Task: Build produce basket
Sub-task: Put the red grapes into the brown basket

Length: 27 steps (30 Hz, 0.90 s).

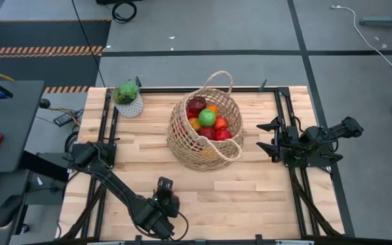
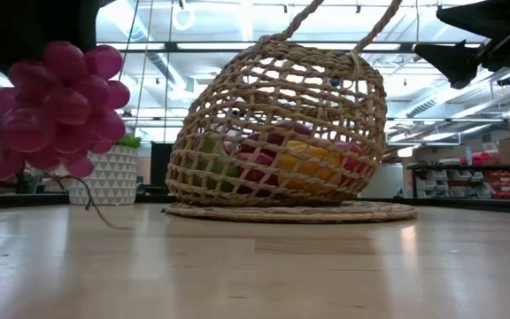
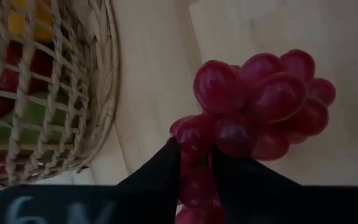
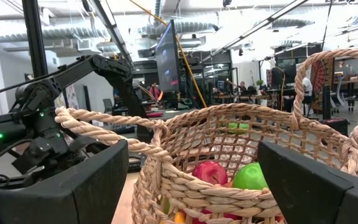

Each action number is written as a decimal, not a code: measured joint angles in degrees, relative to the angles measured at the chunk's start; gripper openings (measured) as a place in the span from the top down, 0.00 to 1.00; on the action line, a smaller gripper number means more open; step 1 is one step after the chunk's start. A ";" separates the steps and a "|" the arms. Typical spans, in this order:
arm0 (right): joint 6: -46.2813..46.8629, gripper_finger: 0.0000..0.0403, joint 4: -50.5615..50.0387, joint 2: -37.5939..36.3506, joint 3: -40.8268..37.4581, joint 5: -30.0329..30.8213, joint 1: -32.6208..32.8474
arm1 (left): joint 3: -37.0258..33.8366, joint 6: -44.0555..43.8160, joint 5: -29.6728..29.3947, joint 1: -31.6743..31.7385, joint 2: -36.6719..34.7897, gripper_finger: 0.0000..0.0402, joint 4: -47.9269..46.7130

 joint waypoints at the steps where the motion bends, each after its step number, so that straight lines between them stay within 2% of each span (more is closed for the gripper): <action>1: 0.00 0.11 0.00 0.00 0.00 0.00 0.00 | 0.00 0.40 -0.45 0.00 -0.01 0.78 -0.03; 17: 0.00 0.11 0.00 0.00 0.01 0.00 -0.02 | 0.04 1.35 -16.82 -0.26 -1.95 0.80 -15.40; 21: 0.02 0.11 0.00 0.02 0.02 0.00 0.00 | 0.04 2.13 -20.68 -0.76 -6.09 0.80 -16.74; 27: 0.00 0.11 0.00 0.01 0.01 0.00 -0.01 | 0.04 1.52 -22.80 -0.64 -17.44 0.80 -16.11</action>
